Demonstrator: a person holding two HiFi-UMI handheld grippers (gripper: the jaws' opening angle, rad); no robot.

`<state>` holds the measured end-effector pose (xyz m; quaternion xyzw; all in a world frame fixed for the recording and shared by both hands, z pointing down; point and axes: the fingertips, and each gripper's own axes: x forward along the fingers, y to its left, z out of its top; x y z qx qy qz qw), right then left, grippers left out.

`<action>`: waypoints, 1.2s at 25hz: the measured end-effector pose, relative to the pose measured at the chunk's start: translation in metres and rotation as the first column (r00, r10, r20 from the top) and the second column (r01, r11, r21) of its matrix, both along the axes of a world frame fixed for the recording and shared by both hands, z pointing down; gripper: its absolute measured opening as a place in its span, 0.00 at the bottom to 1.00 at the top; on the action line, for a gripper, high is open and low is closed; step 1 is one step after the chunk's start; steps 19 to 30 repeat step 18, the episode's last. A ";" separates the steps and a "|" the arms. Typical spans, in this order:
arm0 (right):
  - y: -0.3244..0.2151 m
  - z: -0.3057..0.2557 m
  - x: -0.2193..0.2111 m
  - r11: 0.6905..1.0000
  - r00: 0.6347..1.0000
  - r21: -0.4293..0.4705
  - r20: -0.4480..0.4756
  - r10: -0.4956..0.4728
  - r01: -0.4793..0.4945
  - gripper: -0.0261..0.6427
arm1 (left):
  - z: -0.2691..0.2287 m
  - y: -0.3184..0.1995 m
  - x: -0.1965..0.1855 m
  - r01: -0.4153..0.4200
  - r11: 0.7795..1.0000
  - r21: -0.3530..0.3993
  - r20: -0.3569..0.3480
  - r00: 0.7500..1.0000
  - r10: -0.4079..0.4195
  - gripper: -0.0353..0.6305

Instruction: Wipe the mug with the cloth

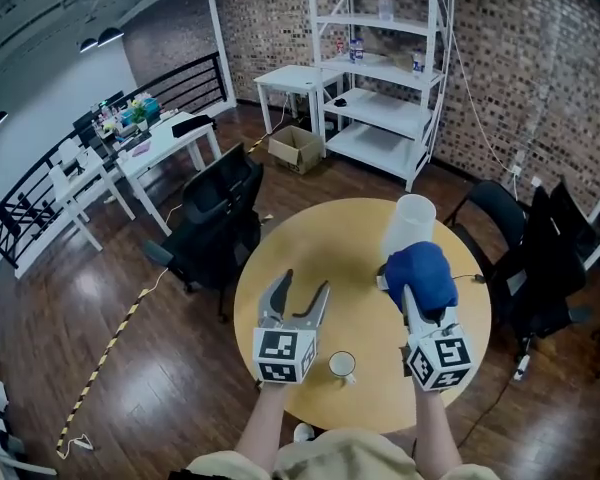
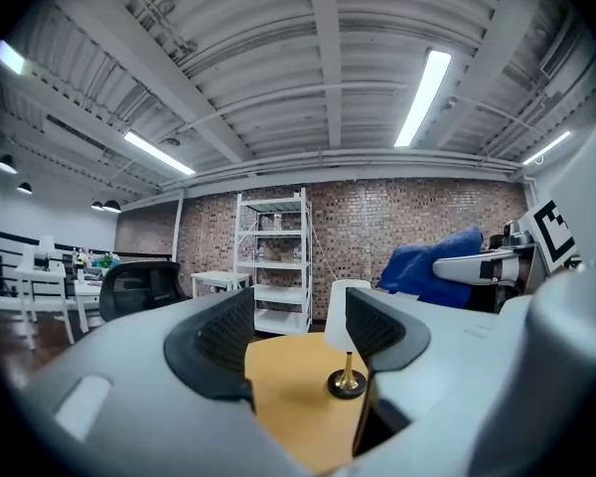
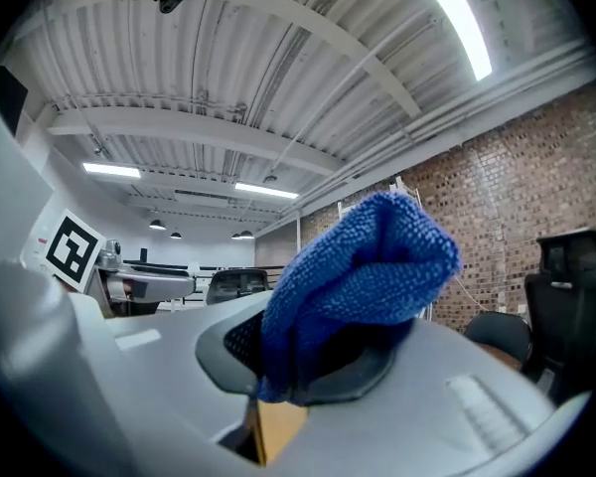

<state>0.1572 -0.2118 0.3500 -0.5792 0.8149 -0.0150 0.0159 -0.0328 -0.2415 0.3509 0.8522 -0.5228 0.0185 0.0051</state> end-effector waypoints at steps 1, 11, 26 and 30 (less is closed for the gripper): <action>0.001 -0.001 -0.003 1.000 1.000 0.003 -0.009 -0.003 0.003 0.13 | -0.001 0.001 0.000 0.000 1.000 0.004 0.000 1.000 0.000 0.46; 0.003 0.004 -0.022 1.000 0.998 -0.010 -0.049 -0.030 0.030 0.13 | -0.001 0.004 0.001 0.002 1.000 0.010 -0.010 1.000 -0.002 0.45; 0.003 0.000 -0.029 0.999 0.998 0.000 -0.056 -0.038 0.038 0.13 | -0.001 0.006 0.001 -0.005 1.000 0.013 -0.012 1.000 0.005 0.44; 0.003 0.000 -0.029 0.999 0.998 0.000 -0.056 -0.038 0.038 0.13 | -0.001 0.006 0.001 -0.005 1.000 0.013 -0.012 1.000 0.005 0.44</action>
